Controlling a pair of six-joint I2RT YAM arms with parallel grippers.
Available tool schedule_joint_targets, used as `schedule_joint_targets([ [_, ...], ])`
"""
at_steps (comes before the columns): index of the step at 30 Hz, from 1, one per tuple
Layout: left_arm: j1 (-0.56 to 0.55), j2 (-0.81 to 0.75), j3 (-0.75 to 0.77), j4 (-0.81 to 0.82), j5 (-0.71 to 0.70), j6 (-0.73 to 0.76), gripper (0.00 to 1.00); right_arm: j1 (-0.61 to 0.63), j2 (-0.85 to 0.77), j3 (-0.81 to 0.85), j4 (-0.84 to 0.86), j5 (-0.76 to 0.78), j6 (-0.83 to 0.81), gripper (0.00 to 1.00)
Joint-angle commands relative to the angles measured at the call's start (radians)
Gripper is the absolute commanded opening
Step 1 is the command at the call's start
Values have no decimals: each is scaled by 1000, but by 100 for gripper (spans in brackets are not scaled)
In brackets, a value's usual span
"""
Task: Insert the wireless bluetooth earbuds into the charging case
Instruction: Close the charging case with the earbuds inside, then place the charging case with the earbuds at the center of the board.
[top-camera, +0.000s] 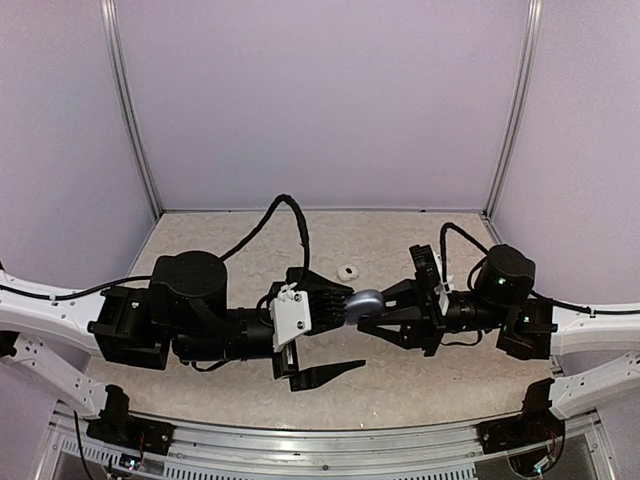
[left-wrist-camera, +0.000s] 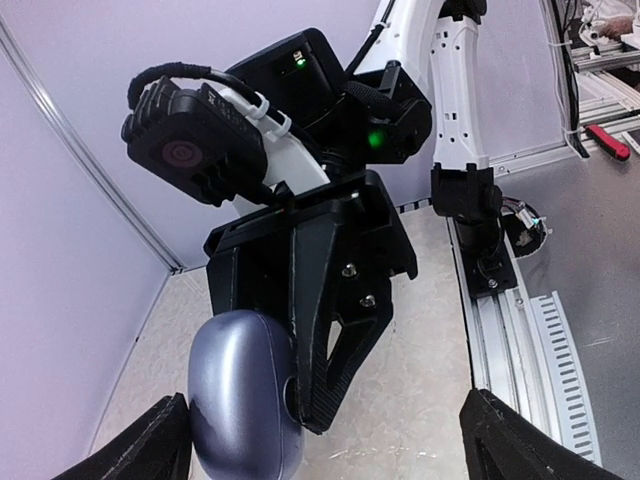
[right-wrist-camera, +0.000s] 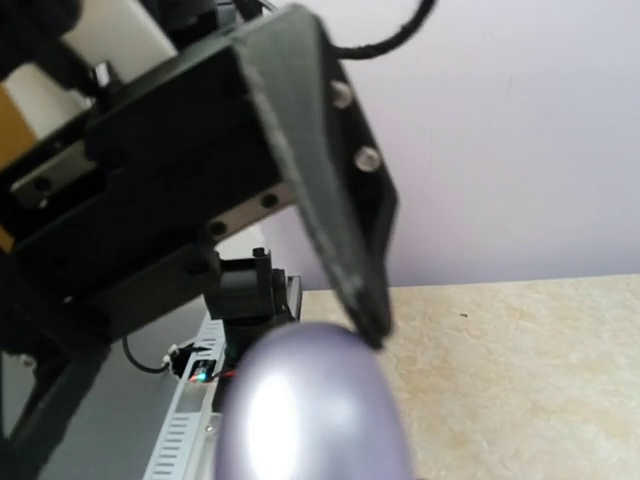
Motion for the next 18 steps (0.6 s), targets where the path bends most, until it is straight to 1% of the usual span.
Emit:
schedule_joint_targets([
  [1,-44,-3,-22,31,-87,69,92,-47,20,7,30,52,75,0],
  [4,-34,-39,-88,175,-220,57,99,-86,26,3,10,60,122,0],
  [6,-6,-72,-126,258,-279,12,99,-132,34,3,-18,71,164,0],
  [8,35,-90,-125,276,-312,-51,99,-197,57,15,-67,64,204,0],
  [10,73,-92,-117,286,-350,-122,99,-288,84,28,-116,43,234,0],
  [14,144,-86,-114,298,-370,-266,99,-416,158,62,-190,19,267,0],
  [16,194,-85,-114,299,-382,-366,99,-467,221,82,-202,-8,288,0],
  [18,242,-81,-103,271,-379,-463,99,-511,319,106,-206,-46,315,0],
])
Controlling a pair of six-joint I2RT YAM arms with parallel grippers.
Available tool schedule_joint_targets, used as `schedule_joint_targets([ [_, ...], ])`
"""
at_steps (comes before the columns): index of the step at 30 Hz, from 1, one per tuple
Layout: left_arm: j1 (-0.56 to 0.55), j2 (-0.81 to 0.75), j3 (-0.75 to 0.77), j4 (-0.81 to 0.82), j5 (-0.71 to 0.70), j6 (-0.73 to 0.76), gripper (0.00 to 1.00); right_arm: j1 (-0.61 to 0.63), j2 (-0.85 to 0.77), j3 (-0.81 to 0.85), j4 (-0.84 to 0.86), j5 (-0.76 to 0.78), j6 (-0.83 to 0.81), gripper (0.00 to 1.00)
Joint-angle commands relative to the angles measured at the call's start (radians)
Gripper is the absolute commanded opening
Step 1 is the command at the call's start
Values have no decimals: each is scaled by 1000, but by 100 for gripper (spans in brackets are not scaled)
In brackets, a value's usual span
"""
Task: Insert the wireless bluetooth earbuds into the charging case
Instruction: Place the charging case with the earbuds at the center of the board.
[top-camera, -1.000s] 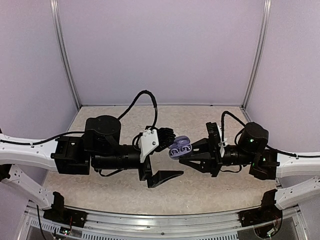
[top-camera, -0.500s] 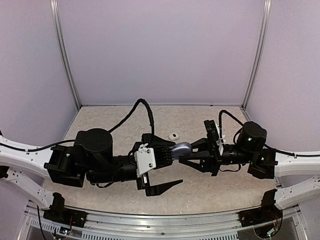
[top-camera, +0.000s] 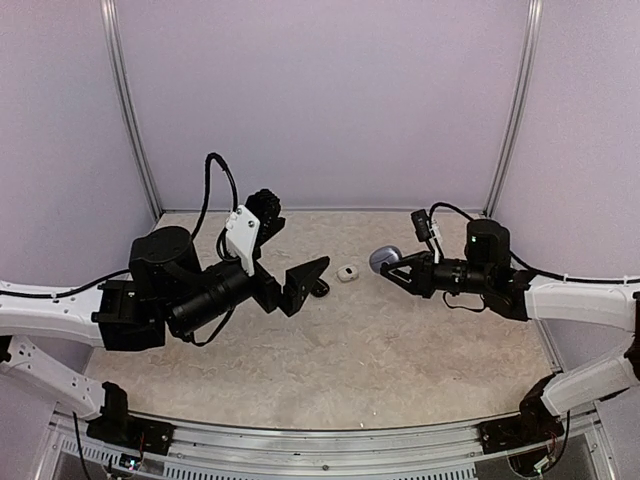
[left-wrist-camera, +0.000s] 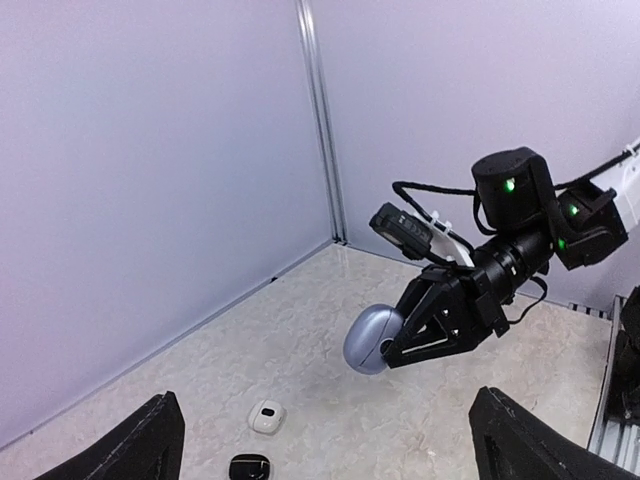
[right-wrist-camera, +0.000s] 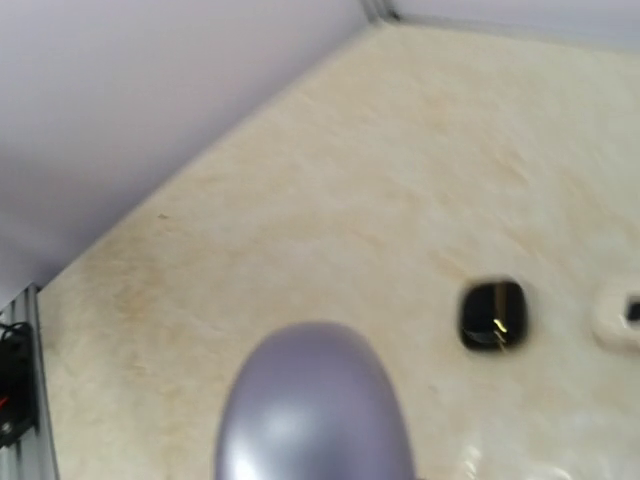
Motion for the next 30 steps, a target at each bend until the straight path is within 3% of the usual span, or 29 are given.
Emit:
schedule_joint_targets([
  [1,90,-1,31,5,-36,-263,99,-87,165,69,-42,-103,80,0],
  [12,151,19,22,-31,-88,-319,99,-113,575,246,33,-186,123,1],
  [20,174,22,14,-62,-117,-324,99,-91,772,343,58,-200,127,7],
  [27,207,18,6,-87,-93,-356,99,-70,839,397,43,-196,126,20],
  [30,230,26,16,-116,-67,-382,99,-70,830,396,20,-176,125,34],
])
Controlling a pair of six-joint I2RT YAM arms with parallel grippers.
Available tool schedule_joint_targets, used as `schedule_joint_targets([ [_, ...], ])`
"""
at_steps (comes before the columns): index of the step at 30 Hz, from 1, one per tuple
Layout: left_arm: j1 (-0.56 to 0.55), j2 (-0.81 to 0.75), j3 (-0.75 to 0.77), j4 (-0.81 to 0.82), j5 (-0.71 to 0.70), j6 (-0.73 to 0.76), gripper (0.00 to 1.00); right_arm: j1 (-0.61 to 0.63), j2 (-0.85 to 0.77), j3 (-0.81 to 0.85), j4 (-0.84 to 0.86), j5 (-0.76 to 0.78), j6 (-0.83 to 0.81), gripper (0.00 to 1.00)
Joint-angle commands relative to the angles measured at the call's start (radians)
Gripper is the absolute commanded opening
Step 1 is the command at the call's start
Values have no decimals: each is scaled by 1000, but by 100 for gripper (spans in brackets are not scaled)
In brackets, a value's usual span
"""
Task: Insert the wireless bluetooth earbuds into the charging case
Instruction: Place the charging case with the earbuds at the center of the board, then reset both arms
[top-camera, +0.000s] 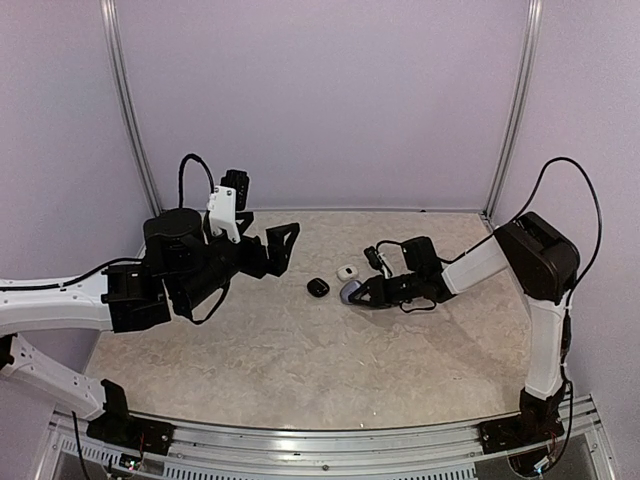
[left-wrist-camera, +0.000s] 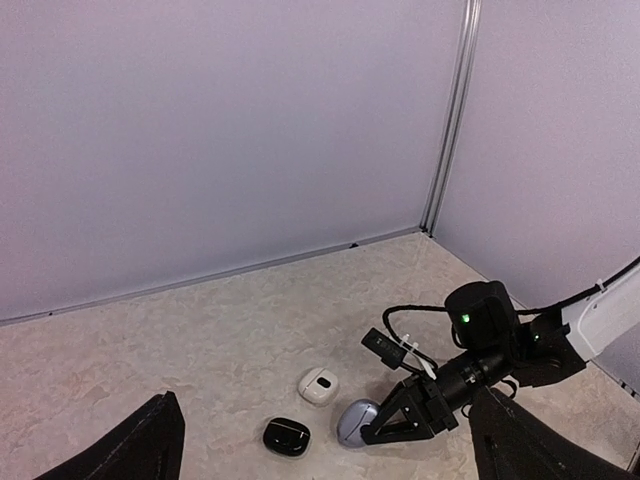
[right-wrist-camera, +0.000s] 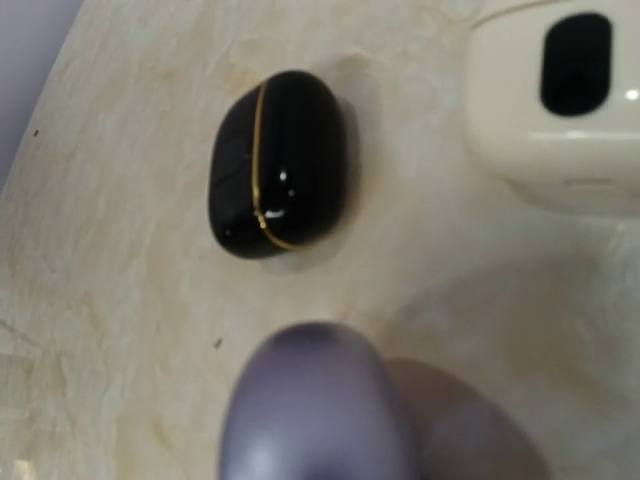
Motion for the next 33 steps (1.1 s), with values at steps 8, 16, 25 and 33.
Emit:
schedule_joint_targets([
  [8,57,50,77,-118,61,-89,99,7,-95,-59,-57,65,-35,75],
  [16,106,113,196,-231,157,-151,99,-38,-362,-213,-71,136,-117,99],
  [25,260,181,199,-291,332,-302,99,-47,-775,-235,-267,368,-277,99],
  [33,294,43,-48,-246,205,-426,99,-60,-1098,-424,-256,505,-258,100],
])
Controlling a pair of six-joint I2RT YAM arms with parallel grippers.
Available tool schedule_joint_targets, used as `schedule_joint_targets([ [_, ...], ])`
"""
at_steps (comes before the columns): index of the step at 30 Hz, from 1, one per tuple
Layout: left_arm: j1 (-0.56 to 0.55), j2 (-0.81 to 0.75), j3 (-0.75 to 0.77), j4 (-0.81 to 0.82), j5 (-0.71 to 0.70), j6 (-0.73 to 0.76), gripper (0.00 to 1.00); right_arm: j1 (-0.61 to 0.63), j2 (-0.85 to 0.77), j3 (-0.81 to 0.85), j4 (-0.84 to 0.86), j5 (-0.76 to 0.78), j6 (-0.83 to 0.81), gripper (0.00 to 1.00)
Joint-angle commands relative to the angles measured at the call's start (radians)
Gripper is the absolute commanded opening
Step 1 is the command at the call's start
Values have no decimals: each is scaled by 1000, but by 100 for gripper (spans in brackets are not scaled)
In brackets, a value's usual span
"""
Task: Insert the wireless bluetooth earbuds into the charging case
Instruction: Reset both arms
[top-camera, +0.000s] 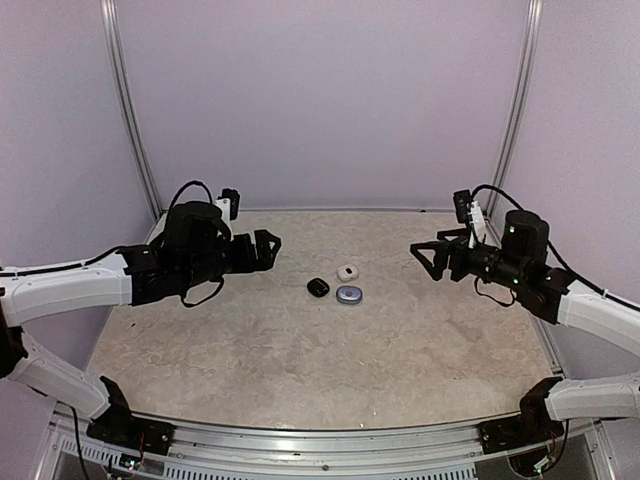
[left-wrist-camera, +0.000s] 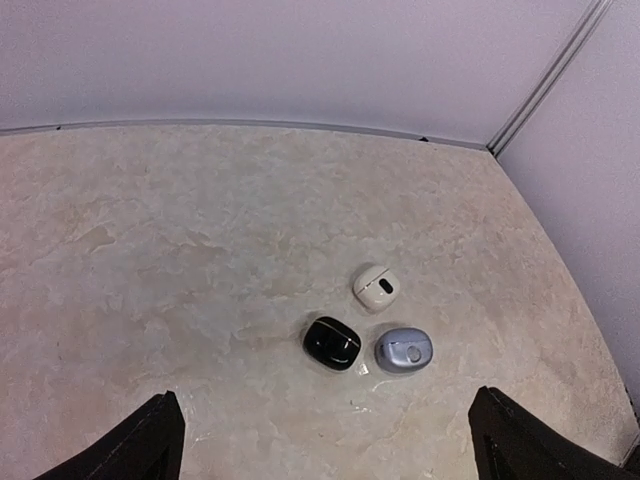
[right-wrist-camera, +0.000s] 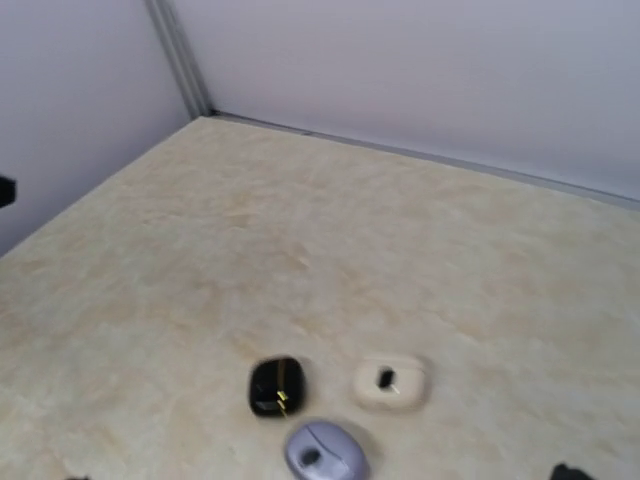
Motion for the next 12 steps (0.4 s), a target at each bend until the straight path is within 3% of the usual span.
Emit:
schedule_joint_targets([
  [1,16,-108,-155,29,-68,-117,99,-10,-123,-125,-29,106,15,99],
  [6,16,-179,-294,55,-115,-206,99,-10,-211,-257,27,105,54,100],
  [12,1,-158,-364,86,-127,-236,99,-10,-238,-323,58,100,80,99],
])
